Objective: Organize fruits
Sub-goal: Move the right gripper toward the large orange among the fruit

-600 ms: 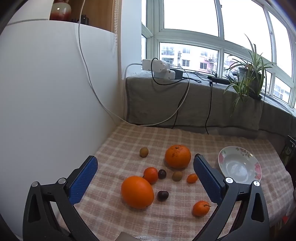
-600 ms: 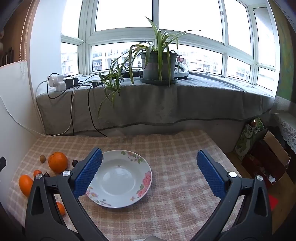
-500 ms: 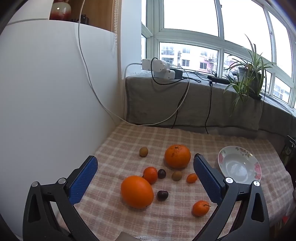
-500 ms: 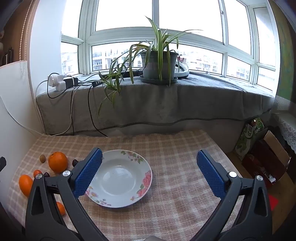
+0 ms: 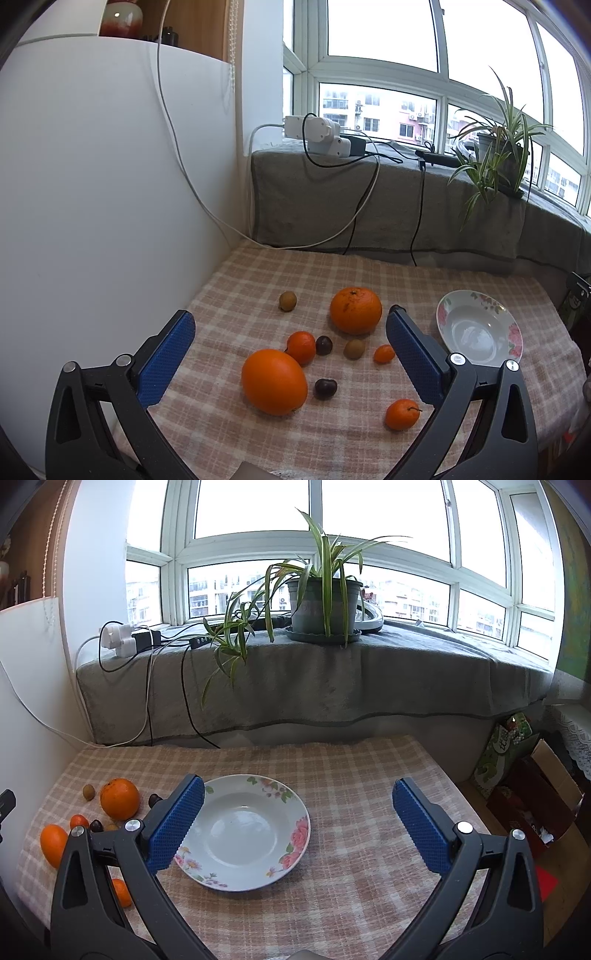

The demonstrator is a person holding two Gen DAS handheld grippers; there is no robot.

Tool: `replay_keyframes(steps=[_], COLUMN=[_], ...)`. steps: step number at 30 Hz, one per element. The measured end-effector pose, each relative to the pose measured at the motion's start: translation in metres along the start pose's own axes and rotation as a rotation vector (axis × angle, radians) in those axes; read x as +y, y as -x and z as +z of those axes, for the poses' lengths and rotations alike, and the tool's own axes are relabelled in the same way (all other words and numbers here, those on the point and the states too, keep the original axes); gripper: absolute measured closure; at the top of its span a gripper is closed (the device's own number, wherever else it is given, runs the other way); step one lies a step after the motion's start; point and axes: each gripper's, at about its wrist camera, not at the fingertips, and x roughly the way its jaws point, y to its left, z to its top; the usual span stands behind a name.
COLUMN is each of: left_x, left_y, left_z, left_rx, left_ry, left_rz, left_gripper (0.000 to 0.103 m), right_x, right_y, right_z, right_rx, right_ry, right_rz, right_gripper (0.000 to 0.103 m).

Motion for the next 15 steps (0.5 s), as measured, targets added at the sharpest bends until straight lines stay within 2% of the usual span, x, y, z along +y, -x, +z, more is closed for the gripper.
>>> replay_keyframes(steps=[15], left_x=[0.009], left_y=[-0.013], left_z=[-0.003], left_rx=[0.031], left_ry=[0.043], left_rz=[-0.031], left_gripper=[0.0], right_x=[0.015], right_y=[-0.008], right_z=[-0.004], right_rx=[0.023], right_ry=[0.027], right_rz=[0.035], right_gripper=[0.0])
